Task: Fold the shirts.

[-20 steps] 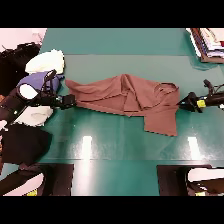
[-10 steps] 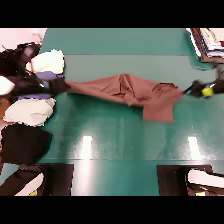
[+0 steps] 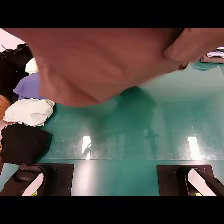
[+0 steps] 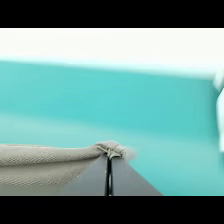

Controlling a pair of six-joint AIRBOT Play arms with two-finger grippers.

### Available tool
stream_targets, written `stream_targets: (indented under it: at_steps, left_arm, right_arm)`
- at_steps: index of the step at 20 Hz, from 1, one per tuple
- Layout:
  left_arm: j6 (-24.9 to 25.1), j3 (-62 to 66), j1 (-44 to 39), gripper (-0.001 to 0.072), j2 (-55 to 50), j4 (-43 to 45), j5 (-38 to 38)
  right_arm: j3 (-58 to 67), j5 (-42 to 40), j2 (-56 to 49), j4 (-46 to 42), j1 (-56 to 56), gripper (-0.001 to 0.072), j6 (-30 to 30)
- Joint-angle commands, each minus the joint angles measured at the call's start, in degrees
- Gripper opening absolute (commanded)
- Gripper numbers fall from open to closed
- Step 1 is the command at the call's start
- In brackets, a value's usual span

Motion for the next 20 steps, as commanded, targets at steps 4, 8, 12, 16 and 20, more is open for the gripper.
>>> stream_targets:
  at_steps: [4, 8, 12, 16, 20]
  left_arm:
    - [-0.07, 17.79, 0.02, 0.0022, 0.74, 0.81, -0.98]
    - [-5.25, 15.89, 0.02, 0.0022, -2.97, 10.93, -10.27]
    - [-5.51, 2.14, 0.02, 0.0022, -9.81, 9.35, -18.53]
    - [-3.48, -15.43, 0.02, 0.0023, -19.02, 9.2, -17.05]
    - [0.24, -27.23, 0.02, 0.0023, -31.74, 9.22, -1.57]
  right_arm:
    - [10.97, -1.42, 9.51, -15.74, -0.07, 0.0013, 8.2]
    - [15.26, 7.87, 3.91, -15.32, 0.11, 0.0013, 10.99]
    - [6.34, 14.69, -5.79, -13.03, 5.03, 0.0013, 11.06]
    - [-5.64, 14.23, -16.68, -13.4, 10.93, 0.0013, 11.02]
    - [-10.23, 8.17, -29.77, -13.29, 11.17, 0.0013, 11.02]
